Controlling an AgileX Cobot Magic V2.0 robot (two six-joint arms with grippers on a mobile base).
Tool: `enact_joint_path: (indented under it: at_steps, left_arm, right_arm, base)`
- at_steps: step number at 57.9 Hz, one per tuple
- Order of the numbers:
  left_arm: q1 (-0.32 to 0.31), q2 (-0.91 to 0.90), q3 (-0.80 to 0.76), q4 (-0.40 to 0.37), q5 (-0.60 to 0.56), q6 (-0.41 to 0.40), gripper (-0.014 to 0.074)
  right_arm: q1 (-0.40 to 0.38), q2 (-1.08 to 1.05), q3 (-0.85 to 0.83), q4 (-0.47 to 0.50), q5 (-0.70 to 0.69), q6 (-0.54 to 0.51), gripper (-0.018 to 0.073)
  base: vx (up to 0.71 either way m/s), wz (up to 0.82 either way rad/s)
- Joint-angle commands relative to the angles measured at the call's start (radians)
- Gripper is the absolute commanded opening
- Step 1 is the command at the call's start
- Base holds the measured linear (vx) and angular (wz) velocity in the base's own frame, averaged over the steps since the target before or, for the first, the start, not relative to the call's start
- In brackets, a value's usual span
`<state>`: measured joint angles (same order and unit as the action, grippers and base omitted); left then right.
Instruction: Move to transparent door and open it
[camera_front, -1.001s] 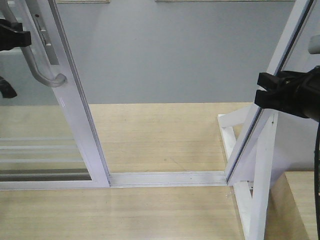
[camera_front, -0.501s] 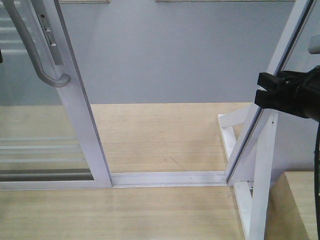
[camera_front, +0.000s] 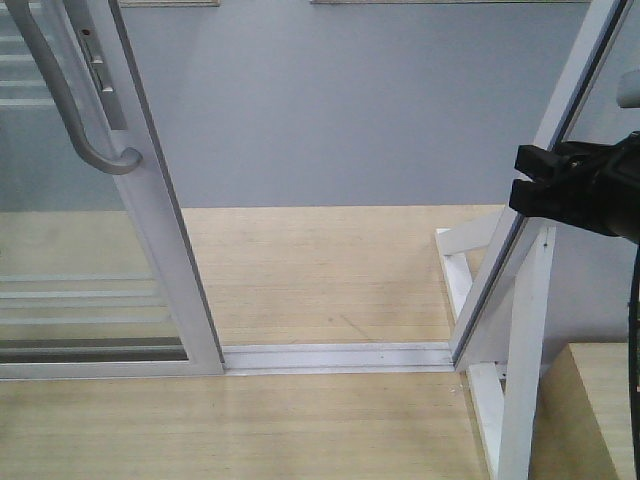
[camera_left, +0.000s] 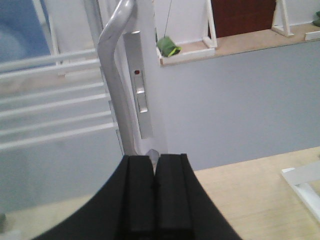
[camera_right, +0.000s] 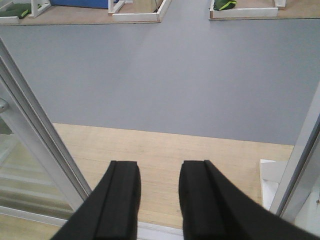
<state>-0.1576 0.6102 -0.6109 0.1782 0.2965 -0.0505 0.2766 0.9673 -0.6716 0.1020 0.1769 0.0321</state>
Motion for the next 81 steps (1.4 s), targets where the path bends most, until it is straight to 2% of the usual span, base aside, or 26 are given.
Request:
enact_joint_path:
  at_steps: [1, 4, 7, 12, 19, 27, 34, 37, 46, 81]
  left_arm:
    - [-0.001, -0.091, 0.092, -0.072, -0.185, 0.176, -0.0005]
    - [-0.001, -0.156, 0.176, -0.110, -0.244, 0.243, -0.0005]
    - [-0.001, -0.216, 0.247, -0.130, -0.287, 0.258, -0.0005]
    - [-0.001, -0.336, 0.365, -0.145, -0.327, 0.211, -0.0005]
    - [-0.001, -0.498, 0.487, -0.142, -0.310, 0.110, -0.0005]
    - [-0.001, -0.644, 0.581, -0.135, -0.264, 0.106, -0.0005]
    - [0.001, -0.628, 0.642, -0.157, -0.307, 0.123, -0.0005]
    - [0.001, -0.634, 0.671, -0.187, -0.343, 0.123, -0.0005]
    - [-0.001, -0.634, 0.669, -0.303, -0.302, 0.123, -0.0005]
    - [-0.001, -0.634, 0.669, -0.303, -0.304, 0.123, -0.0005]
  right_arm:
    - [-0.005, -0.014, -0.029, -0.002, -0.076, -0.006, 0.0288]
    - [-0.005, -0.014, -0.029, -0.002, -0.076, -0.006, 0.0288]
    - [-0.005, -0.014, -0.029, -0.002, -0.076, -0.006, 0.0288]
    - [-0.005, -0.014, -0.029, -0.002, -0.076, -0.006, 0.0288]
    - [-0.005, -0.014, -0.029, -0.002, -0.076, -0.006, 0.0288]
    - [-0.005, -0.014, -0.029, -0.002, -0.076, -0.006, 0.0288]
    - [-0.005, -0.014, -0.029, -0.002, -0.073, -0.006, 0.0288]
    - [-0.005, -0.014, -0.029, -0.002, -0.073, -0.006, 0.0288]
    - [-0.005, -0.014, -0.029, -0.002, -0.075, -0.006, 0.0288]
    - [-0.005, -0.036, 0.009, -0.002, -0.089, -0.007, 0.0288]
  base:
    - [0.00, 0.00]
    - [0.00, 0.00]
    - [0.00, 0.00]
    - [0.00, 0.00]
    - [0.00, 0.00]
    - [0.00, 0.00]
    - [0.00, 0.00]
    - [0.00, 0.00]
    - [0.00, 0.00]
    - [0.00, 0.00]
